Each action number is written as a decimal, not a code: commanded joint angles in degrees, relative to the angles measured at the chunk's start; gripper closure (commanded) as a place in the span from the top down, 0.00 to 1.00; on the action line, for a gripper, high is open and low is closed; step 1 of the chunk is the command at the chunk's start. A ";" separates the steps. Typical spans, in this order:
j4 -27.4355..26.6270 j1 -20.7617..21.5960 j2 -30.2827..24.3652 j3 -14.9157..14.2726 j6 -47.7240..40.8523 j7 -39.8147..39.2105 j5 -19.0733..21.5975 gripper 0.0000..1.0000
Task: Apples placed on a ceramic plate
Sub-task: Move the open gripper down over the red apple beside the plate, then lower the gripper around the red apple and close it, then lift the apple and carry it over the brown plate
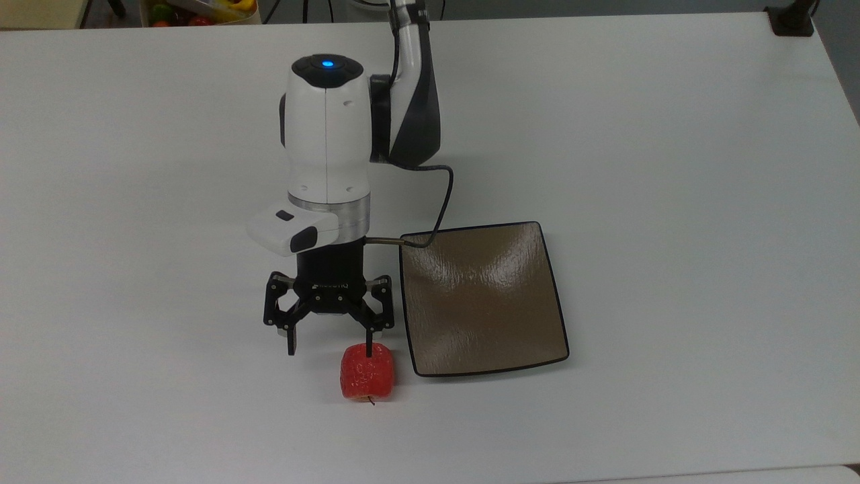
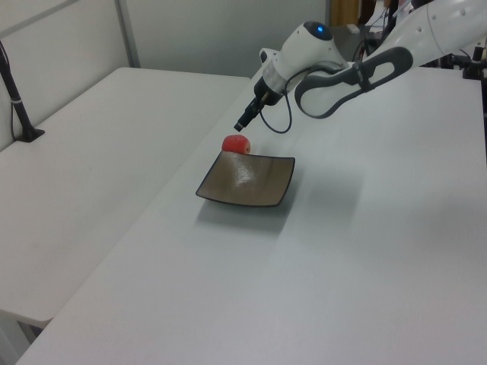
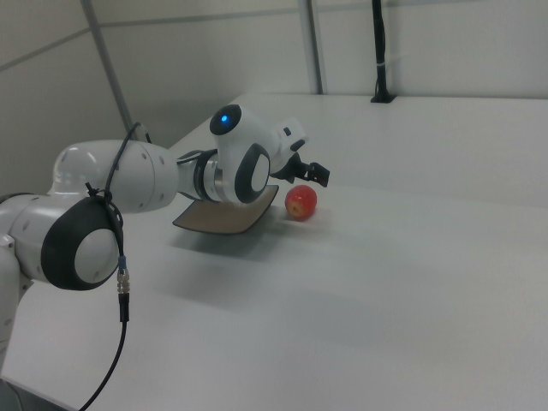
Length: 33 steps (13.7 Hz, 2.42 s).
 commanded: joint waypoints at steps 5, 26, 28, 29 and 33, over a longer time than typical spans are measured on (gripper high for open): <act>1.99 2.30 2.83 -1.15 2.63 0.18 -0.92 1.00; -1.42 1.77 0.39 0.16 2.80 0.27 -4.00 0.44; -4.58 1.51 -4.17 0.51 2.63 0.27 -3.56 0.44; -6.42 1.51 -6.72 1.21 2.37 0.27 -3.21 0.44; -12.94 3.35 -13.33 1.75 1.93 3.26 -3.12 0.45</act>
